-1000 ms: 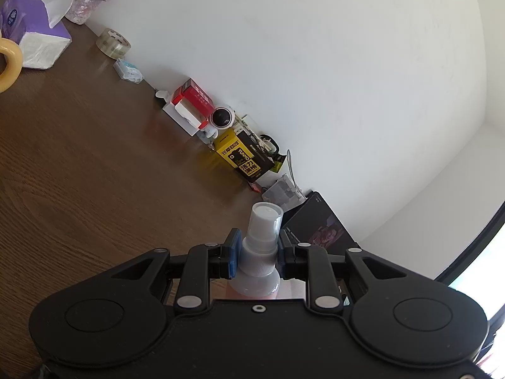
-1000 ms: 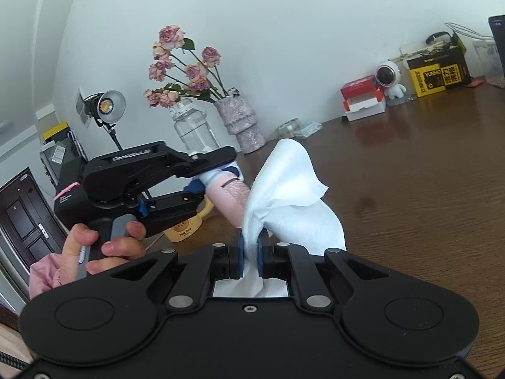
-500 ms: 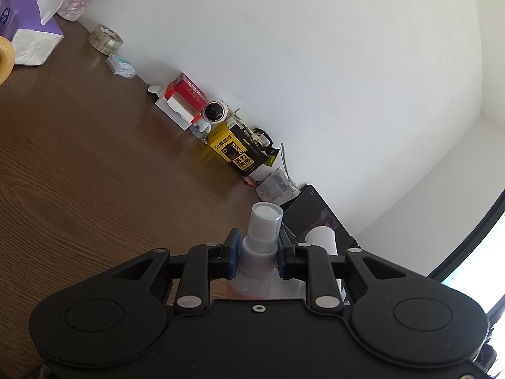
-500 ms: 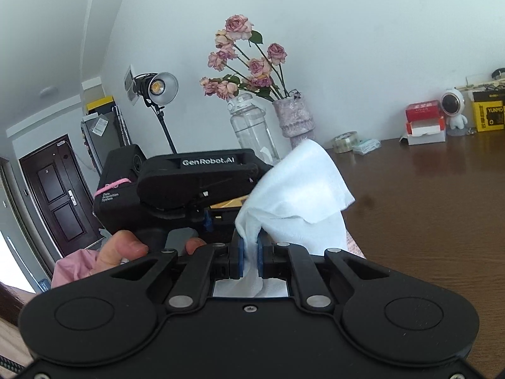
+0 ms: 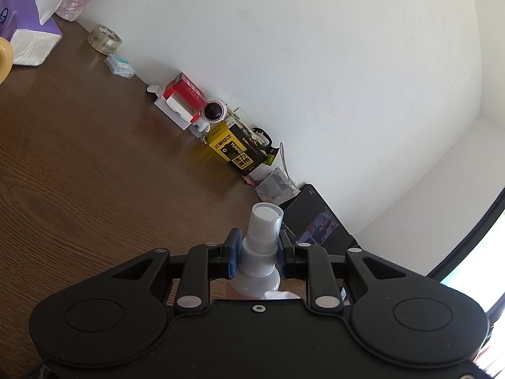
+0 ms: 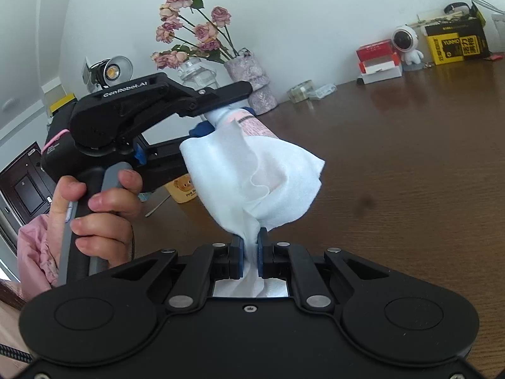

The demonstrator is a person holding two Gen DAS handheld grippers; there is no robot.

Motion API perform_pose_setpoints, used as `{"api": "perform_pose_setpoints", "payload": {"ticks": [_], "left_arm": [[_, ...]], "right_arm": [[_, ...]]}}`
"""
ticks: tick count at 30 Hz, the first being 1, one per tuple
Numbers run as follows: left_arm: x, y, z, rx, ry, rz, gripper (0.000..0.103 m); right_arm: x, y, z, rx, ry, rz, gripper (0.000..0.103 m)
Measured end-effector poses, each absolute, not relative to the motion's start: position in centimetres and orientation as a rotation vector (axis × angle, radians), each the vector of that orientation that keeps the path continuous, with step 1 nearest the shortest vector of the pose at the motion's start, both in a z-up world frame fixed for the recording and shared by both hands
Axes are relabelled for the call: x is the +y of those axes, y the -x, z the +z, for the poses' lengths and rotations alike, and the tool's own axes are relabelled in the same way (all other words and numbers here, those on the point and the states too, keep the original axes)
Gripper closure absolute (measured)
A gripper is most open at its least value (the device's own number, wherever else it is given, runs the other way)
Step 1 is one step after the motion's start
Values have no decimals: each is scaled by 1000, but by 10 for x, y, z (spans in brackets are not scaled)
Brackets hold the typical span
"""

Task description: Clean container

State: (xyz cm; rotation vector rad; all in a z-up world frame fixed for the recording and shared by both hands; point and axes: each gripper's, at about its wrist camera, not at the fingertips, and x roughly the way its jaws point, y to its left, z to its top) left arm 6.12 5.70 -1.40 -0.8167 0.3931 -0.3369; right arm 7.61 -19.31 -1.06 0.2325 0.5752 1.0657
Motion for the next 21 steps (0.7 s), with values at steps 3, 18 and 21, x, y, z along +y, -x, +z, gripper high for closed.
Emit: {"api": "perform_pose_setpoints", "payload": {"ticks": [3, 18, 21], "left_arm": [[58, -60, -14, 391, 818, -334, 80], [59, -54, -9, 382, 787, -293, 80], [59, -54, -8, 384, 784, -288, 80]], "right_arm": [[-191, -74, -6, 564, -222, 1077, 94], [-178, -66, 16, 509, -167, 1130, 94], [-172, -67, 15, 496, -155, 1141, 94]]}}
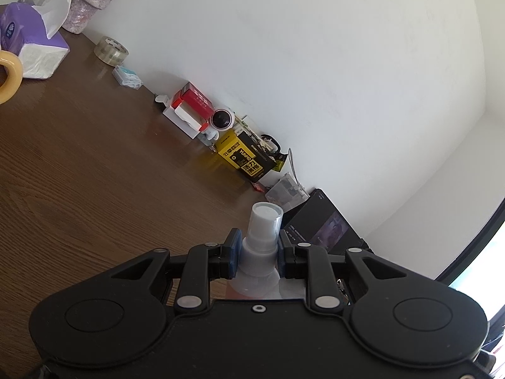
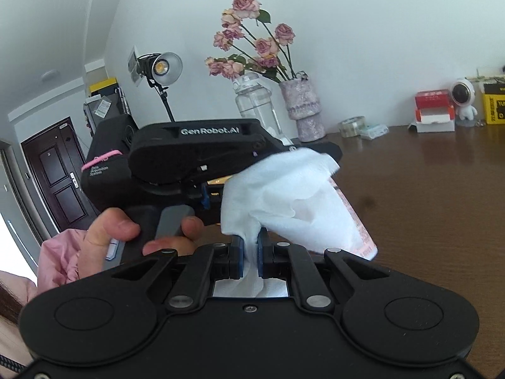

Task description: Clean container

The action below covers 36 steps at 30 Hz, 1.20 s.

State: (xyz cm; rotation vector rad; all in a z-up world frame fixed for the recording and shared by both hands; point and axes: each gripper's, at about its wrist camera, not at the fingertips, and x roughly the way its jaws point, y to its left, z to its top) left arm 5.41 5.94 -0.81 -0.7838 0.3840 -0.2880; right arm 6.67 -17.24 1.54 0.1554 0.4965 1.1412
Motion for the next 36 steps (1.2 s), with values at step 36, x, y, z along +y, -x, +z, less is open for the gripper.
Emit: {"api": "perform_pose_setpoints", "payload": {"ticks": [36], "left_arm": [[53, -53, 5, 370, 730, -181, 80]], "right_arm": [[-179, -83, -3, 534, -171, 1113, 94]]}}
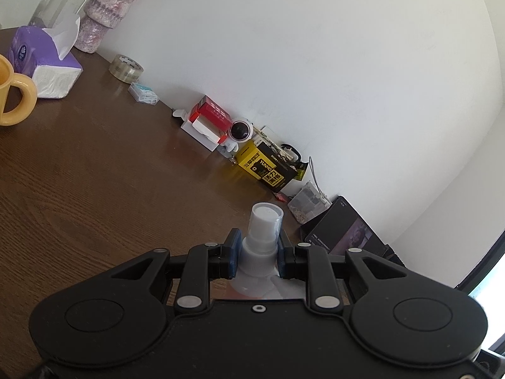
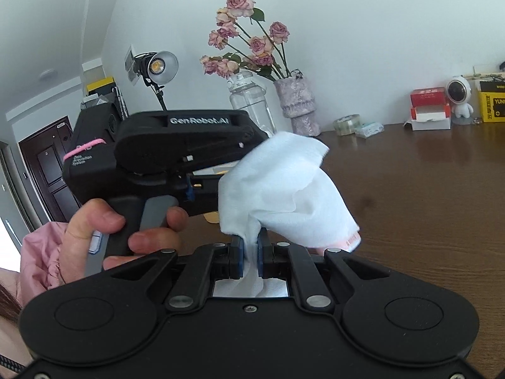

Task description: Clean container

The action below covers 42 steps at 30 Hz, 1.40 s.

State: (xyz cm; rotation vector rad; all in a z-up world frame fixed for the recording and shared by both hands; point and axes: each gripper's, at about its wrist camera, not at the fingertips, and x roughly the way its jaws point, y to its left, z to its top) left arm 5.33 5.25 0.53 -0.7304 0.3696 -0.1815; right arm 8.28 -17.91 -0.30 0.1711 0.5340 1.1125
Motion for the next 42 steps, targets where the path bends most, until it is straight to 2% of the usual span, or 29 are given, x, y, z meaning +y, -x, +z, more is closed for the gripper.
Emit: {"api": "perform_pose_setpoints", "payload": {"ticks": [20, 42], "left_arm": [[39, -47, 20, 363, 729, -279, 80], [33, -44, 27, 373, 722, -326, 80]], "right_arm": [[-217, -114, -40, 645, -297, 967, 94], [-225, -144, -38, 618, -342, 976, 94]]}}
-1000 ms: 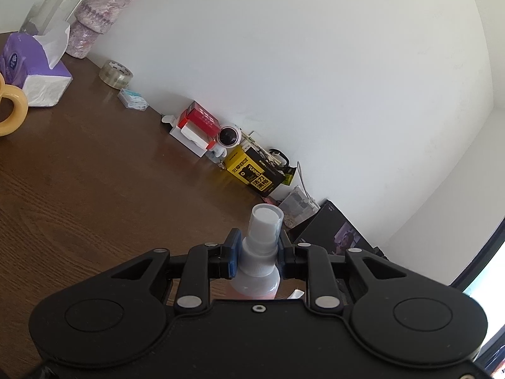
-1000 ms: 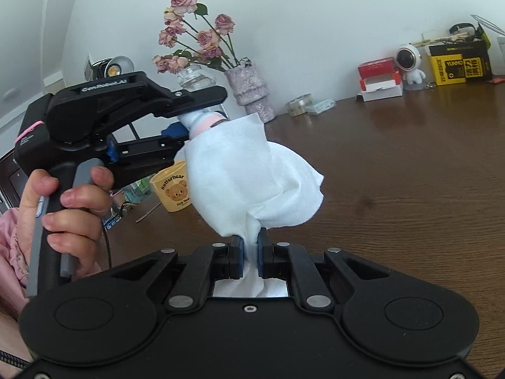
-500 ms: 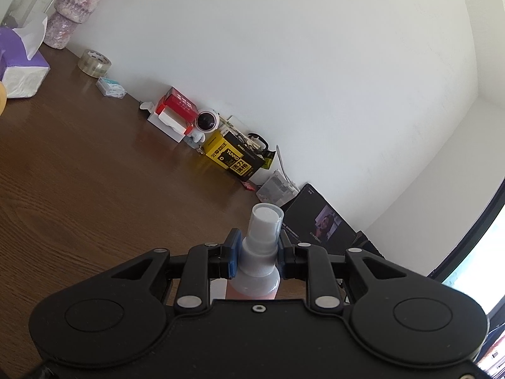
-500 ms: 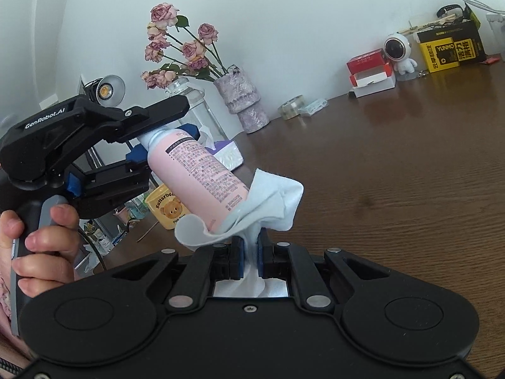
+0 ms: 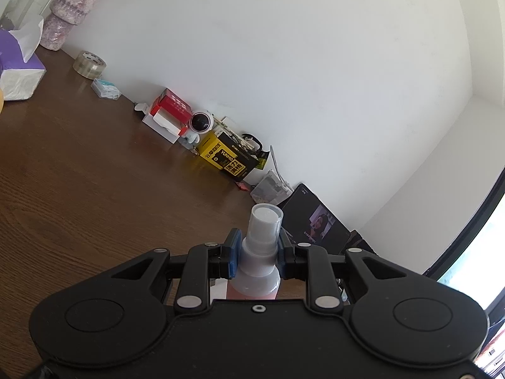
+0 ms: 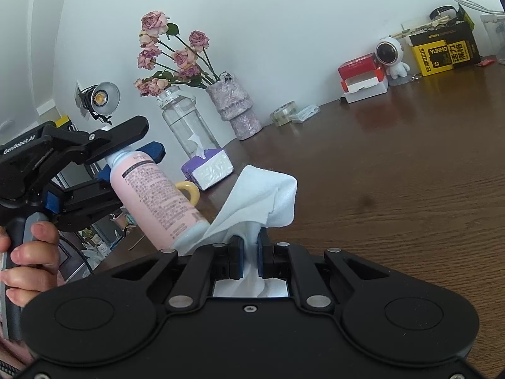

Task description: Clean container

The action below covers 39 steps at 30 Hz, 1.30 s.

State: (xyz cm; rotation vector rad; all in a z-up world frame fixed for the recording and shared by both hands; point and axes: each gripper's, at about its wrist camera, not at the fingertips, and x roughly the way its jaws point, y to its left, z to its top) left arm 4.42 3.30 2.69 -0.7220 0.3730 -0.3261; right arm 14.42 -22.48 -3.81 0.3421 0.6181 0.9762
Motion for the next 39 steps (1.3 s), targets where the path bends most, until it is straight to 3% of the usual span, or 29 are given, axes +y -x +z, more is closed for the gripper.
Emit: {"api": "perform_pose_setpoints", "payload": {"ticks": [39], "left_arm": [[30, -46, 20, 435, 700, -372, 80]], "right_arm": [[-226, -129, 6, 458, -198, 1094, 93]]}}
